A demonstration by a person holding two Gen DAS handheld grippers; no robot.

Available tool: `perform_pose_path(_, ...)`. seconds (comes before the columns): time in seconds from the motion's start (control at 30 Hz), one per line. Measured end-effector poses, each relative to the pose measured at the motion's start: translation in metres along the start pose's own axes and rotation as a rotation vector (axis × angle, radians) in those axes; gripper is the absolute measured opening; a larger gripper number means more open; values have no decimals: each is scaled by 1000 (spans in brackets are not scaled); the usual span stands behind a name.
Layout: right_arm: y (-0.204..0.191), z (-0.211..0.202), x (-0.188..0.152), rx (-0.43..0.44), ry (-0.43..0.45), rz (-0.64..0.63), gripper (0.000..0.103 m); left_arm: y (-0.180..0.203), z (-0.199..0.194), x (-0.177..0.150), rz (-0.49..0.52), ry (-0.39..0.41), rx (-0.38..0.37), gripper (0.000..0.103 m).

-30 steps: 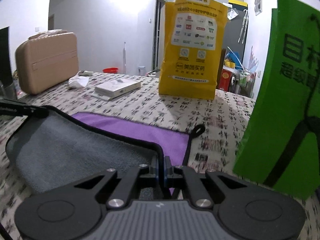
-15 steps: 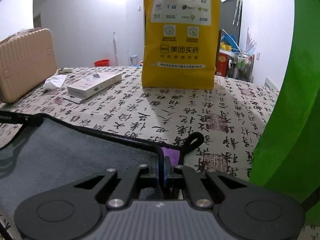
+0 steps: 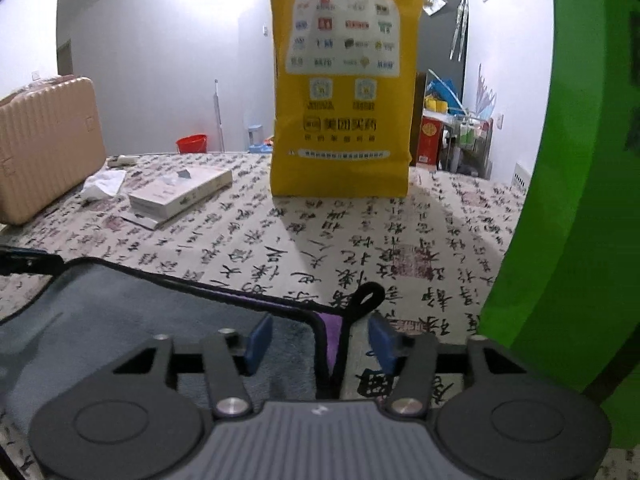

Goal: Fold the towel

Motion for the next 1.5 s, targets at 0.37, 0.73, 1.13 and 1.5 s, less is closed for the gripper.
perform_pose_path(0.37,-18,-73,-23,-26,36,-53,89,17,-66,-28,49,27,45,102)
perform_pose_path(0.73,-37,-121,-68,-16,65,-41,91,36,-112,-73,84,74,62,103)
perform_pose_path(1.13,-54,-152,-115,29,90,6,92,42,-144,-123,62,113,94,103)
perform_pose_path(1.5,-74,-185,-155,49,130,27,92,55,-178,-168,65,172,97,103)
Point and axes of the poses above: each gripper's, at about its wrist camera, not at the fingertips, and z roughly the way its jaws point, y to its right, x to its top, the point moved 2 cm from there along z, roughly the way its jaws point, and after that the axes turned 10 degrees about -y, right-handed, at the moved point
